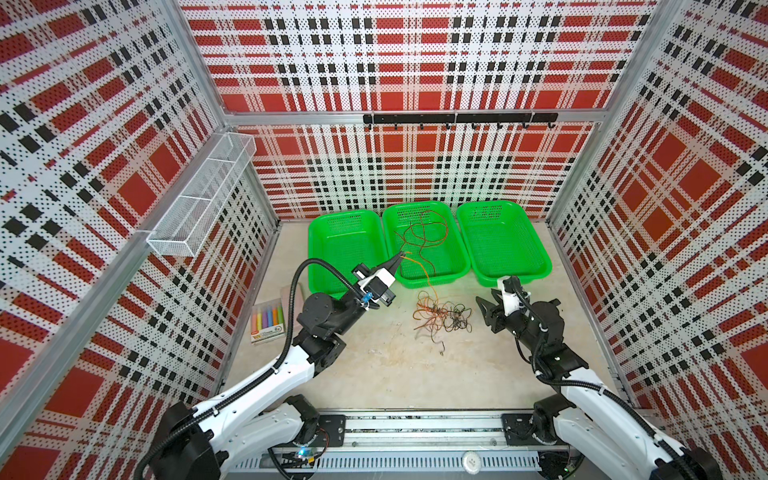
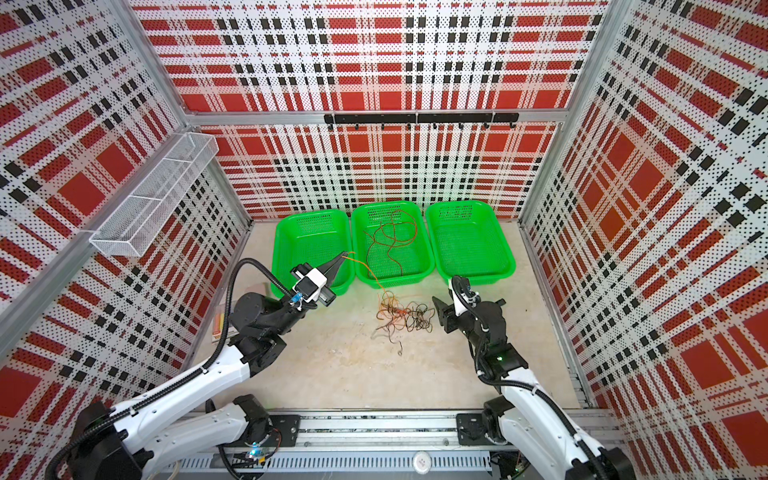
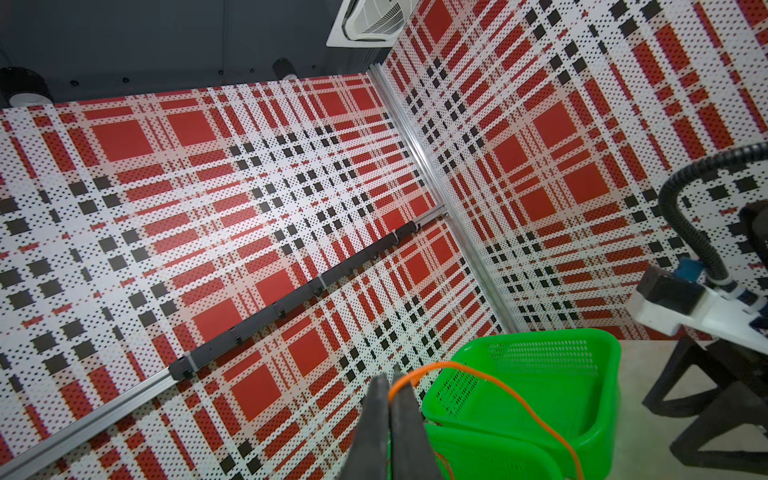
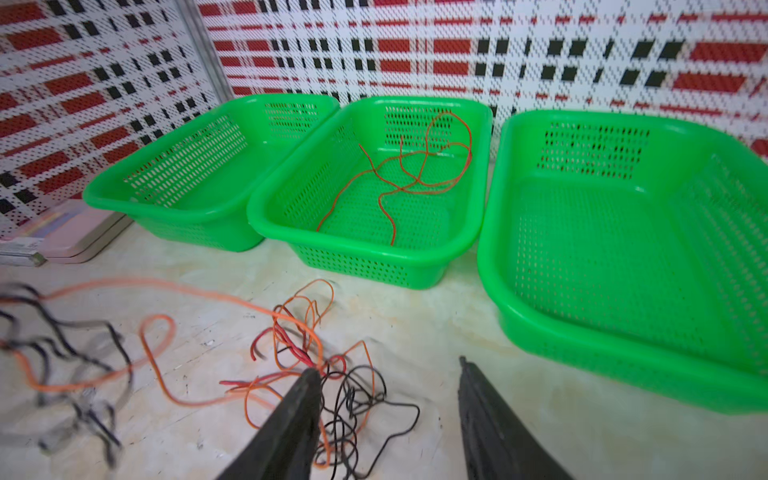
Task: Untangle the cables
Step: 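Grasp the orange wire with the right gripper while the left gripper releases it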
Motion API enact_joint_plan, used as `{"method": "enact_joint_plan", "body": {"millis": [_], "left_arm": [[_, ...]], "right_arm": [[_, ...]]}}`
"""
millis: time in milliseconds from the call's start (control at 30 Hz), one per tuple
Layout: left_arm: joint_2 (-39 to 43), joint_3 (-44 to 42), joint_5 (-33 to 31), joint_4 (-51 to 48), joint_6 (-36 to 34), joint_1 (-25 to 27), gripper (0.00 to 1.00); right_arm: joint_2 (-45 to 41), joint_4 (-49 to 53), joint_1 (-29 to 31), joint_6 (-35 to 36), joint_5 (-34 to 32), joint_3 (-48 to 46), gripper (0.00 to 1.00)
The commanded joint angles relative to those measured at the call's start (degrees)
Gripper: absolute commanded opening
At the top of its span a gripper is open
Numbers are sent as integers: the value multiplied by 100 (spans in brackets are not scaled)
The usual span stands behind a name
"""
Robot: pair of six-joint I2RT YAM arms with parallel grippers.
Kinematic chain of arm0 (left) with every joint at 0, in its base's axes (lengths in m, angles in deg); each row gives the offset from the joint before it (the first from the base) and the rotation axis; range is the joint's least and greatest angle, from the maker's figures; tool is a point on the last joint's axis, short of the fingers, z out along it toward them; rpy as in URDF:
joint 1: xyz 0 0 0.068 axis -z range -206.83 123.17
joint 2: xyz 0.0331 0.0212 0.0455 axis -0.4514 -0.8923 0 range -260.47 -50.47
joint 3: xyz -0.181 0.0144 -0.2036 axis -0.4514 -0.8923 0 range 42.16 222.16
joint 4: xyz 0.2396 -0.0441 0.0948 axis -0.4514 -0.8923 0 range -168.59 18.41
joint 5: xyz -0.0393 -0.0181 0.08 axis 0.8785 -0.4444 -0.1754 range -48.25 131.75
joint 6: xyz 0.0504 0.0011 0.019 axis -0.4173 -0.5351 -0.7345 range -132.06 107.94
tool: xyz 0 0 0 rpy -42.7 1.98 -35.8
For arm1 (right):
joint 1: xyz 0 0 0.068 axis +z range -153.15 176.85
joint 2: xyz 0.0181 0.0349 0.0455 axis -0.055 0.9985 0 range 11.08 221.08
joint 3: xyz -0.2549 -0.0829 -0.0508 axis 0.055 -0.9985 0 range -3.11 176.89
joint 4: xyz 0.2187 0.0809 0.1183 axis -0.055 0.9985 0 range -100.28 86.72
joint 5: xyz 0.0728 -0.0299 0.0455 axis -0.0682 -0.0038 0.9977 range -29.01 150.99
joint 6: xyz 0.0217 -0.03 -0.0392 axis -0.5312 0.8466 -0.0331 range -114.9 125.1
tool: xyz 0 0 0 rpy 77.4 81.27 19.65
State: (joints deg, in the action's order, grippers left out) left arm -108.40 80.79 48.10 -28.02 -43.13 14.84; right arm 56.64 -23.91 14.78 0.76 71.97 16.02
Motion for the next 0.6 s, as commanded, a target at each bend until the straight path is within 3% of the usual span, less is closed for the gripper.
{"method": "enact_joint_plan", "body": {"millis": [0, 200, 333, 433, 567], "left_arm": [[-38, 252, -391, 40, -207, 144, 0], [-138, 489, -681, -74, -348, 380, 0], [-247, 648, -917, -115, -500, 575, 0], [-319, 763, -1127, -147, -627, 638, 0], [-376, 972, -1200, -169, -690, 641, 0]], "right_arm": [[20, -104, -7, 156, 2, 114, 62], [-14, -51, 26, 255, 497, 270, 64], [107, -44, 353, 332, 1270, 373, 54], [328, -442, 915, 236, 1231, 254, 48], [714, -1530, 1679, 21, 877, -14, 57]]}}
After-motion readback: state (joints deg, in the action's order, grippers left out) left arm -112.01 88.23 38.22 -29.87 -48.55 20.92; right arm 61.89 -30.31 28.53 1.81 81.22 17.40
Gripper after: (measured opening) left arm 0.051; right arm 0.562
